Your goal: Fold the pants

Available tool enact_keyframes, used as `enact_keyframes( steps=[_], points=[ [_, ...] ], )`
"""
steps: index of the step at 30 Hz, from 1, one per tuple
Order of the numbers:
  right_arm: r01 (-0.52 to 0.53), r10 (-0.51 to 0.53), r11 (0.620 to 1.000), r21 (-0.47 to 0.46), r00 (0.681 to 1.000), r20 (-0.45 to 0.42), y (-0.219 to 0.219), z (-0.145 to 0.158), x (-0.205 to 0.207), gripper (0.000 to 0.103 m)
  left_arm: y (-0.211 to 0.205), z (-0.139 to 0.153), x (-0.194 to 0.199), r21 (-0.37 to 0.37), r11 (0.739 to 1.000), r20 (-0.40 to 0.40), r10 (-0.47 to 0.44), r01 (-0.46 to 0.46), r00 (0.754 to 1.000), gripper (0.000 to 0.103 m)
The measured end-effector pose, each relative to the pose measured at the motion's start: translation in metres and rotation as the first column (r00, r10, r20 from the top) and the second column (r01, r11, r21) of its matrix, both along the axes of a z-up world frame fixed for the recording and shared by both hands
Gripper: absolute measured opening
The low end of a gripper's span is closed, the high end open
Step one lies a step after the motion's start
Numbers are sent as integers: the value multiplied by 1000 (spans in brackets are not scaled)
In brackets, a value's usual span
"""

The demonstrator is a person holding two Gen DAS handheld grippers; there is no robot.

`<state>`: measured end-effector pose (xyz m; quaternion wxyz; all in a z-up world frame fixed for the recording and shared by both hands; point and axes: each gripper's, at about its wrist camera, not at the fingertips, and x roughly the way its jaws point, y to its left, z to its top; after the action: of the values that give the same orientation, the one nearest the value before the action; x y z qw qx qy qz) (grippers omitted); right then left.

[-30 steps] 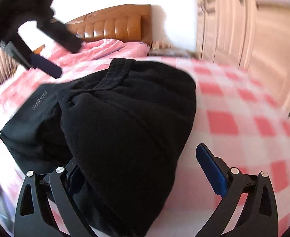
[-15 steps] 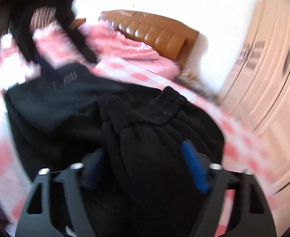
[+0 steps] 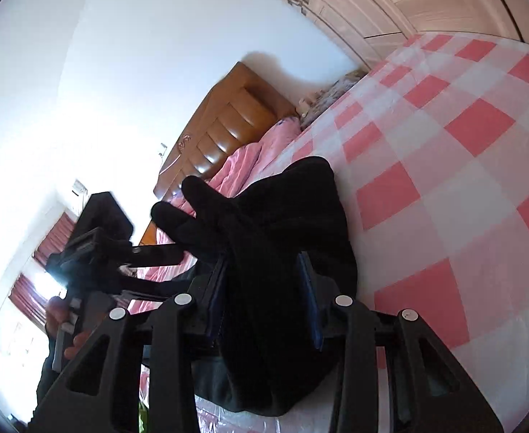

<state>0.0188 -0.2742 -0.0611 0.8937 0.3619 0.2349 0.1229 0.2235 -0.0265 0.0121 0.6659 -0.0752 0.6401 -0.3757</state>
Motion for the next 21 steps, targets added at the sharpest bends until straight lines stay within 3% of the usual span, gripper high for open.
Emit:
enact_keyframes(
  steps=[5,8,10,12,15,16,17,19,21],
  points=[
    [-22,30,979,-205,999,33,21,13,-16,35,3,-4,4,-146,989,-80,20,-32,997,89],
    [-45,69,937,-346,996,57,38,14,-15,34,21,7,8,-282,957,-108,43,-72,993,94],
    [-49,88,895,-443,994,69,55,15,-18,34,30,8,15,-292,947,-113,104,-133,988,101],
    [-50,112,833,-551,991,78,73,14,-18,34,24,-9,25,-190,967,-151,140,-168,978,101],
    [-28,136,700,-714,986,94,99,11,-21,34,-3,-30,32,-99,988,-197,94,-115,976,101],
    [-21,140,672,-740,985,99,104,9,-22,34,-11,-31,32,-85,992,-197,75,-94,978,101],
    [-16,141,658,-752,985,102,107,9,-26,34,-24,-32,33,-58,996,-188,52,-64,981,101],
    [-10,141,635,-772,985,103,110,9,-27,34,-49,-35,29,65,998,-139,-7,16,990,101],
    [-16,138,622,-783,986,89,111,7,-26,35,-74,-38,19,217,972,-80,-71,87,994,94]
  ],
)
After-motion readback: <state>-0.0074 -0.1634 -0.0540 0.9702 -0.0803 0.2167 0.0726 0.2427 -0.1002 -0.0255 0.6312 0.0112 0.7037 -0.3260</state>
